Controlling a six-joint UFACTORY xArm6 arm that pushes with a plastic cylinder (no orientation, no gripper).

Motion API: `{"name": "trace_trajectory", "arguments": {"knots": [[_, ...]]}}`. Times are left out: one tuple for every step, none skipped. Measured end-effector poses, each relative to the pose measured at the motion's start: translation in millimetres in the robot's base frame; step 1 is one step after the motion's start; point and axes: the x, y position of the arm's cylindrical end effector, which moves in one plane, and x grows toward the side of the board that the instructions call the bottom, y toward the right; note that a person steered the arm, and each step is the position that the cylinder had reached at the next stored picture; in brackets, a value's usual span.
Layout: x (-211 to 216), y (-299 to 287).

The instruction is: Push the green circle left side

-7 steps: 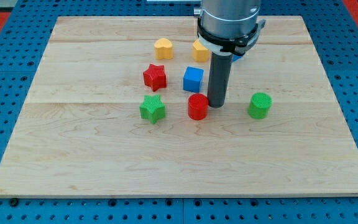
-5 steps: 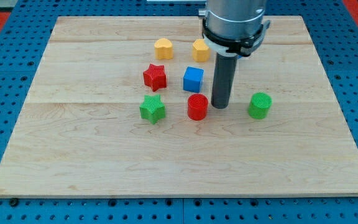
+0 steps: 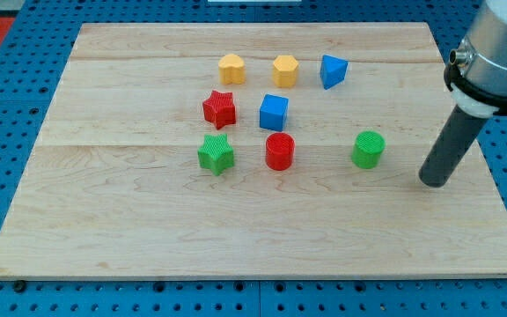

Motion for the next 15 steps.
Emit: {"name": "trace_trajectory", "arguments": {"knots": [[-17, -2], [-24, -11], [-25, -16], [-25, -16], [-25, -16], [-38, -16], [-52, -16], [-52, -27], [-52, -45], [-52, -50], [-52, -61], [-52, -76], [-52, -78], [-58, -73], [-78, -71]]}}
